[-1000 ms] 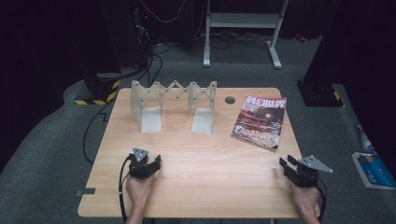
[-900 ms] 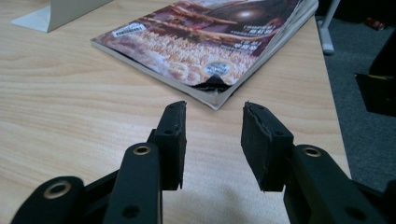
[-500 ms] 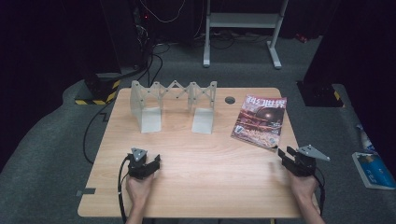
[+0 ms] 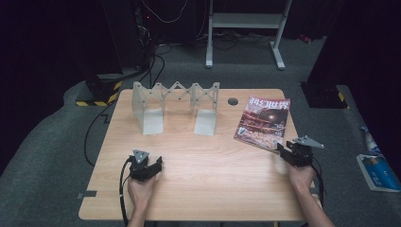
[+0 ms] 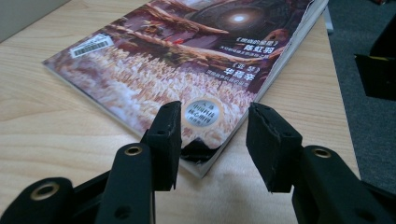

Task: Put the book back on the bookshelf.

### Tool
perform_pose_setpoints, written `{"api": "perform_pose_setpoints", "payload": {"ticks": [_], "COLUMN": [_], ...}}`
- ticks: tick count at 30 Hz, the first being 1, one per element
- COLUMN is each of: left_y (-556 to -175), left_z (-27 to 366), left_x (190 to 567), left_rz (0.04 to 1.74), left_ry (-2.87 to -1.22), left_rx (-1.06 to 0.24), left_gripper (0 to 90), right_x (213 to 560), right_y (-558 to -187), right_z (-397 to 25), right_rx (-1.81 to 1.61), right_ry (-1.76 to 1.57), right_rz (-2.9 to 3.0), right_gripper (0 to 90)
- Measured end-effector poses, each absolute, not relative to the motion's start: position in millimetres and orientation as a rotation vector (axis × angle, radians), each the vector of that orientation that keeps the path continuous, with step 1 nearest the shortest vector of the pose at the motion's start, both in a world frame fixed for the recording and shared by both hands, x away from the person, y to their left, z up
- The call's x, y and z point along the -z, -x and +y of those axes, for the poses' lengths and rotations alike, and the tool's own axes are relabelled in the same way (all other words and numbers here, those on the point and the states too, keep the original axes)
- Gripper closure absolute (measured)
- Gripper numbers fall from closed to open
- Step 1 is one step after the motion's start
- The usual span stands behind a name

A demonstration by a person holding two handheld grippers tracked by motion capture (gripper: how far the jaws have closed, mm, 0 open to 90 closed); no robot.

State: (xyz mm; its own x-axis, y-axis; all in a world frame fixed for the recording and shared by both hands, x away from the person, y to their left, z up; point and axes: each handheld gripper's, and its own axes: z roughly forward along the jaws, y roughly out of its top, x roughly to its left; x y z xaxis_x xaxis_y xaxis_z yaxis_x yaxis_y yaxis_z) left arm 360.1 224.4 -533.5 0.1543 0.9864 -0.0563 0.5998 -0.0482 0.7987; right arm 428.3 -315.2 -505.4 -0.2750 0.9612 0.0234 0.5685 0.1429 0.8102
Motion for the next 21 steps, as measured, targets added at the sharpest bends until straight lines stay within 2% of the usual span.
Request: {"api": "perform_pose_setpoints", "payload": {"ticks": [10, 21], "left_y": [-360.3, -360.3], "left_z": [224.5, 224.2], "left_x": [533.7, 533.9], "left_rz": [1.521, 1.52], "left_ry": [-1.735, -1.735], "left_rx": [-0.701, -0.702], "left_gripper": [37.4, 37.3], "right_x": [510.6, 516.5], "right_y": [-455.1, -470.1], "right_z": [-319.0, -313.0], "right_rx": [-0.941, -0.944], "right_ry": [-1.574, -1.615], "right_rz": [1.898, 1.928], "right_gripper": [50.3, 50.0]}}
